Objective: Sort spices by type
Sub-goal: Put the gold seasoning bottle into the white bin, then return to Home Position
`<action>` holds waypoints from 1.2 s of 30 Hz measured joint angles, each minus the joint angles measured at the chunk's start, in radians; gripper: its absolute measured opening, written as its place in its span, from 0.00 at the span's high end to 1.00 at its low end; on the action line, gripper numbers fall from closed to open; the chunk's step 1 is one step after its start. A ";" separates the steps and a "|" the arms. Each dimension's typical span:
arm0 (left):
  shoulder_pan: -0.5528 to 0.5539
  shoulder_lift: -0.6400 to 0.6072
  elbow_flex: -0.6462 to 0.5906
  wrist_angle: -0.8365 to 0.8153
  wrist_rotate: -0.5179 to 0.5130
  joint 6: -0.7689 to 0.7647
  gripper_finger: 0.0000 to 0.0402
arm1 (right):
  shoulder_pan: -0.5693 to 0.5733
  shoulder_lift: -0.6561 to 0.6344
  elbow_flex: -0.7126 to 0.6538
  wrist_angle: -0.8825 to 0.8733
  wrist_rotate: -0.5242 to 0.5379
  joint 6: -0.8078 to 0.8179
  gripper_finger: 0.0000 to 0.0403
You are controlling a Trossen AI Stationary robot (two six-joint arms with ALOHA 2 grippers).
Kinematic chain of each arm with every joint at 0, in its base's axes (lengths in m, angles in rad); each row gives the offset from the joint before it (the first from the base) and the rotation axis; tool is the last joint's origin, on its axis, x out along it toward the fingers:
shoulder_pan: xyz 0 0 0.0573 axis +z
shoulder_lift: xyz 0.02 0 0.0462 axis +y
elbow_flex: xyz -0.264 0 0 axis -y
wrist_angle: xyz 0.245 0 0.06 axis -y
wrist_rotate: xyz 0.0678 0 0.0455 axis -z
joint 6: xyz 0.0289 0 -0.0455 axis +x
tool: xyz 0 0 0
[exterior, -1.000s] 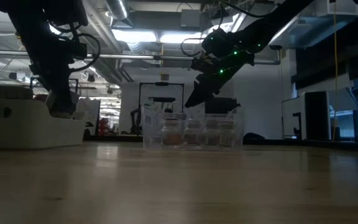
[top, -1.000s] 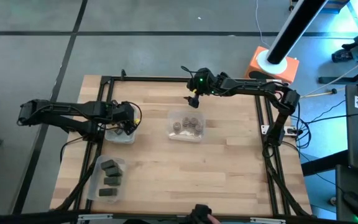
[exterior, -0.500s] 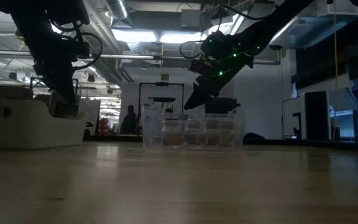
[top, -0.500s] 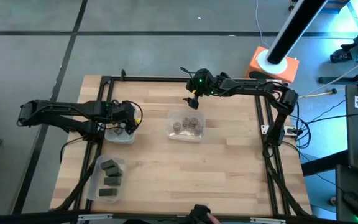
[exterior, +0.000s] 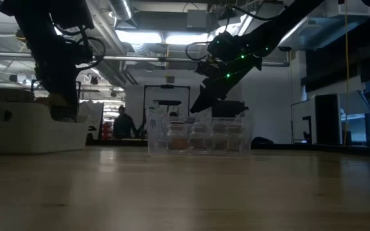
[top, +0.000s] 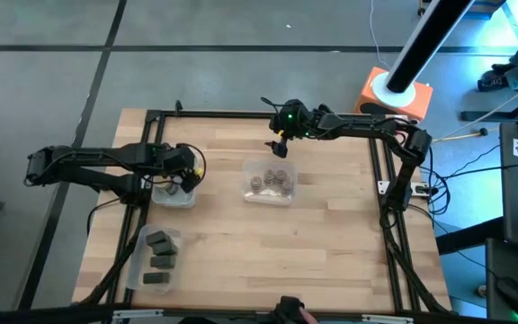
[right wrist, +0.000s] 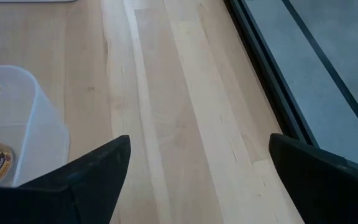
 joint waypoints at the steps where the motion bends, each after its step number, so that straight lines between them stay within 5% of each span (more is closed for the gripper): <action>1: 0.000 0.000 0.002 -0.002 0.007 0.008 0.14 | 0.000 0.000 0.000 0.000 0.000 0.000 0.06; 14: 0.000 -0.001 0.166 -0.037 -0.004 0.158 0.15 | 0.000 -0.019 0.061 -0.114 -0.029 0.008 0.06; 22: -0.004 0.002 0.166 0.007 -0.062 0.225 0.38 | 0.000 -0.143 0.062 -0.171 -0.051 0.010 0.09; 28: -0.040 0.000 0.166 0.010 -0.057 0.228 0.66 | 0.000 -0.223 0.039 -0.245 -0.058 0.010 0.29; 36: -0.125 -0.006 0.165 0.083 -0.055 0.234 0.97 | 0.000 -0.362 -0.113 -0.247 -0.105 0.033 0.71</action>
